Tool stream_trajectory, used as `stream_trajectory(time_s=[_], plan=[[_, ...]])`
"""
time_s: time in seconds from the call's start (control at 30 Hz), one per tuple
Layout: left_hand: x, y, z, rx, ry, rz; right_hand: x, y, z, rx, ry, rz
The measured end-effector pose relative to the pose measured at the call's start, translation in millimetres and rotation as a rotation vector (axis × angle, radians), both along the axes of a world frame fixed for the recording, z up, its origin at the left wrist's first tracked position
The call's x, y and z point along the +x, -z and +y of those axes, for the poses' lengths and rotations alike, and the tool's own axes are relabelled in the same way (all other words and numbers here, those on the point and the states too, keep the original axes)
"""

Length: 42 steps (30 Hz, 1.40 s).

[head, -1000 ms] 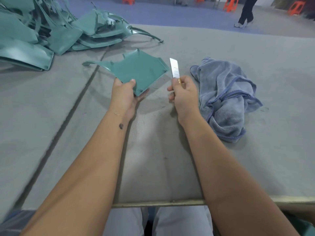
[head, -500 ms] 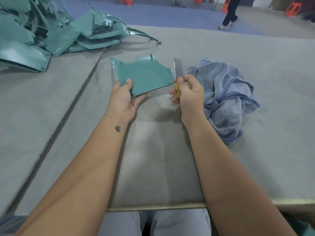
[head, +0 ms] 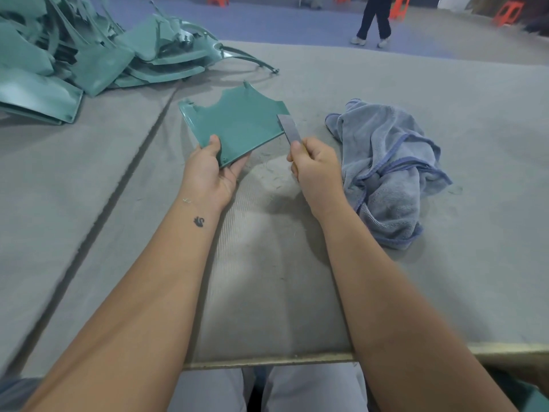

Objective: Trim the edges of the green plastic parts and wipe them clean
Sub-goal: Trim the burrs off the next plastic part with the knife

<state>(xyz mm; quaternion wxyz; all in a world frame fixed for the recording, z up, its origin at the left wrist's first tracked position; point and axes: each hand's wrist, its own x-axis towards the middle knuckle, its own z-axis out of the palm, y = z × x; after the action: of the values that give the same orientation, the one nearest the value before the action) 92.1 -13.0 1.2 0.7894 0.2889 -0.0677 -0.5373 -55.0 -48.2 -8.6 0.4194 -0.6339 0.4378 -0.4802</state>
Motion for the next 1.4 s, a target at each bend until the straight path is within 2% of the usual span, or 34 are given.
stream_trajectory(time_s=[0.13,0.43,0.53,0.6,0.7,0.77,0.9,1.03,1.07,1.17,1.4], plan=[[0,0,1,0.01,-0.01,-0.025,0,3,0,-0.033,-0.021,0.082],[-1,0,2,0.03,-0.032,-0.055,-2,3,-1,-0.019,-0.099,0.058],[-3,-2,2,-0.003,-0.027,-0.032,1,4,2,-0.065,-0.197,0.262],[-3,-2,2,-0.013,-0.025,-0.01,1,3,2,-0.031,-0.215,0.19],[-1,-1,3,-0.016,-0.028,0.035,-5,0,-1,0.094,-0.15,-0.169],[1,-1,4,-0.016,-0.029,0.053,-6,0,-3,0.11,-0.087,-0.259],[-1,-2,4,-0.027,-0.025,0.077,-3,4,-3,0.048,-0.111,-0.143],[-3,-2,5,-0.028,-0.028,0.054,6,7,0,-0.089,-0.223,0.202],[-4,-2,5,-0.031,-0.029,0.056,6,7,1,-0.086,-0.213,0.182],[-3,-3,5,-0.026,-0.025,0.053,1,4,0,-0.03,-0.122,-0.035],[-2,-3,5,-0.02,-0.035,0.065,1,4,-1,-0.03,-0.169,0.001]])
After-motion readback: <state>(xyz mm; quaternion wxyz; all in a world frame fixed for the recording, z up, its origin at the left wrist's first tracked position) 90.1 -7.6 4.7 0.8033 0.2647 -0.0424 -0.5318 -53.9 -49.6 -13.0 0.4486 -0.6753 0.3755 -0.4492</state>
